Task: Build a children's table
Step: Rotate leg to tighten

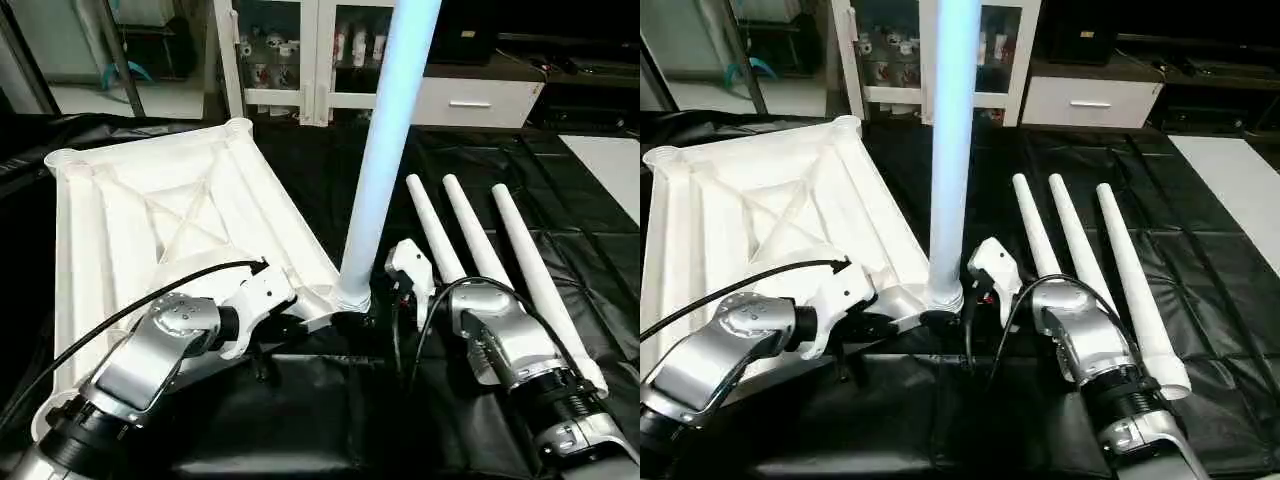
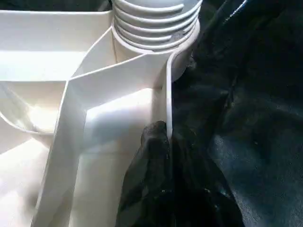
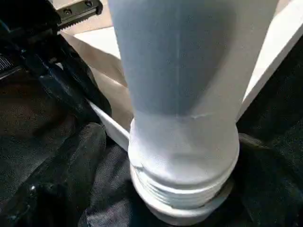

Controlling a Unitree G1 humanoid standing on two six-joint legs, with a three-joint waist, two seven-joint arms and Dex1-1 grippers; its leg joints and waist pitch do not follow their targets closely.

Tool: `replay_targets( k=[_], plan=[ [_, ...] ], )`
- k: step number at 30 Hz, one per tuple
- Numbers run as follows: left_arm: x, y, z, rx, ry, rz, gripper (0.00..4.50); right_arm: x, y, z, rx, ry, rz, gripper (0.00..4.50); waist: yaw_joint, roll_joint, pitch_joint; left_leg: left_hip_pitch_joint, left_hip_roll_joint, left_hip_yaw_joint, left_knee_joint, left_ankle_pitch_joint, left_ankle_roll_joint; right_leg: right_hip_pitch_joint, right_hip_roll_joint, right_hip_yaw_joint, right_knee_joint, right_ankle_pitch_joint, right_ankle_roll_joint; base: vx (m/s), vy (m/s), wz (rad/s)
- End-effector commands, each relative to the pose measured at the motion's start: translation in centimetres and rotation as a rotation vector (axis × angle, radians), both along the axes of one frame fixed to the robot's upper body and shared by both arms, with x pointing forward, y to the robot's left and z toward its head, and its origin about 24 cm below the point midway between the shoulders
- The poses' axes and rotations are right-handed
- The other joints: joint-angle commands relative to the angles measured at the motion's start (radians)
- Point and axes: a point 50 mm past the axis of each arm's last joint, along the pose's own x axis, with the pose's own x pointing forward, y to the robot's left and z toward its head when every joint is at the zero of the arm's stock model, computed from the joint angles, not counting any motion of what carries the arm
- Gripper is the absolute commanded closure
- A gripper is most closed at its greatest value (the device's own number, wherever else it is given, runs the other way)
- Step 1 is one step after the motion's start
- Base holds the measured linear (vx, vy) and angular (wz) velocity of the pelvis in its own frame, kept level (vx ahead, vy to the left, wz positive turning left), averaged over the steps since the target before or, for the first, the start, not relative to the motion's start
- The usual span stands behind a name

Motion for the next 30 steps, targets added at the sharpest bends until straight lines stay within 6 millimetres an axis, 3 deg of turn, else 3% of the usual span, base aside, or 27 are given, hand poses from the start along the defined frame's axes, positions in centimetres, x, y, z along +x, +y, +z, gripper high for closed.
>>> replay_targets(
  k=[1, 7, 12, 13, 17, 18, 19, 22, 24, 25, 30],
  plan=[
    [-1.0, -0.5, -1.0, 0.007, 0.069, -0.047, 4.5, 0.0, 0.4, 0.2, 0.011, 0.001, 0.02, 0.45, -0.005, 0.01, -0.048, 0.007, 0.051, -0.015, -0.081, -0.221, 0.013, 0.042, -0.056, 0.04, -0.064, -0.223, -0.231, 0.0, 0.0, 0.0],
    [-0.7, -0.3, -0.9, 0.012, 0.066, -0.044, 4.5, 0.1, 0.3, 0.2, 0.025, 0.01, 0.011, 0.99, -0.004, 0.013, -0.052, 0.007, 0.05, -0.014, -0.078, -0.18, 0.019, 0.045, -0.055, 0.039, -0.057, -0.153, -0.247, 0.0, 0.0, 0.0],
    [-0.9, -0.4, -0.9, 0.015, 0.072, -0.055, 4.5, -0.1, 0.3, 0.0, 0.025, 0.018, 0.016, 1.31, -0.002, 0.012, -0.051, 0.008, 0.05, -0.014, -0.078, -0.19, 0.018, 0.045, -0.055, 0.039, -0.058, -0.17, -0.246, 0.0, 0.0, 0.0],
    [-0.9, -0.5, -0.9, 0.015, 0.074, -0.057, 4.5, -0.1, 0.3, 0.0, 0.025, 0.02, 0.019, 1.53, -0.002, 0.014, -0.051, 0.007, 0.05, -0.015, -0.078, -0.19, 0.017, 0.046, -0.055, 0.039, -0.058, -0.169, -0.246, 0.0, 0.0, 0.0],
    [-1.0, -0.4, -1.0, 0.016, 0.08, -0.049, 4.5, -0.3, 0.4, -0.3, 0.028, 0.03, 0.012, 1.69, -0.001, 0.012, -0.052, 0.008, 0.05, -0.014, -0.077, -0.183, 0.016, 0.046, -0.055, 0.039, -0.056, -0.155, -0.248, 0.0, 0.0, 0.0],
    [-1.0, -0.4, -1.1, 0.018, 0.082, -0.047, 4.5, -0.4, 0.4, -0.7, 0.018, 0.037, -0.009, 1.72, -0.002, 0.018, -0.052, 0.008, 0.049, -0.014, -0.077, -0.181, 0.015, 0.046, -0.054, 0.039, -0.056, -0.143, -0.251, 0.0, 0.0, 0.0],
    [-1.1, -0.4, -1.1, 0.019, 0.083, -0.046, 4.5, -0.4, 0.5, -0.9, 0.012, 0.04, -0.023, 1.73, -0.003, 0.016, -0.052, 0.007, 0.049, -0.014, -0.077, -0.182, 0.015, 0.046, -0.054, 0.039, -0.056, -0.142, -0.252, 0.0, 0.0, 0.0],
    [-0.9, -0.5, -1.1, 0.015, 0.075, -0.031, 4.5, 0.0, 0.8, -1.5, -0.006, 0.039, -0.104, 1.75, -0.006, 0.016, -0.048, 0.008, 0.049, -0.015, -0.081, -0.218, 0.005, 0.045, -0.054, 0.039, -0.06, -0.192, -0.245, 0.0, 0.0, 0.0],
    [0.2, -1.0, -1.4, 0.012, 0.035, 0.055, 4.5, 0.4, 1.7, -2.3, -0.006, 0.046, -0.223, 1.75, -0.015, 0.013, -0.04, 0.011, 0.048, -0.021, -0.086, -0.316, -0.027, 0.037, -0.057, 0.038, -0.076, -0.365, -0.199, 0.0, 0.0, 0.0],
    [0.2, -1.0, -1.4, 0.011, 0.034, 0.057, 4.5, 0.4, 1.8, -2.3, -0.006, 0.047, -0.225, 1.75, -0.017, 0.013, -0.039, 0.014, 0.047, -0.022, -0.086, -0.335, -0.033, 0.035, -0.058, 0.038, -0.081, -0.403, -0.185, 0.0, 0.0, 0.0],
    [1.8, -2.1, -1.7, 0.005, 0.006, 0.184, 4.5, 1.1, 3.5, -3.3, -0.02, 0.061, -0.381, 1.76, -0.034, 0.015, -0.04, 0.014, 0.044, -0.028, -0.086, -0.38, -0.043, 0.026, -0.057, 0.036, -0.089, -0.454, -0.155, 0.0, 0.0, 0.0]
  ],
)
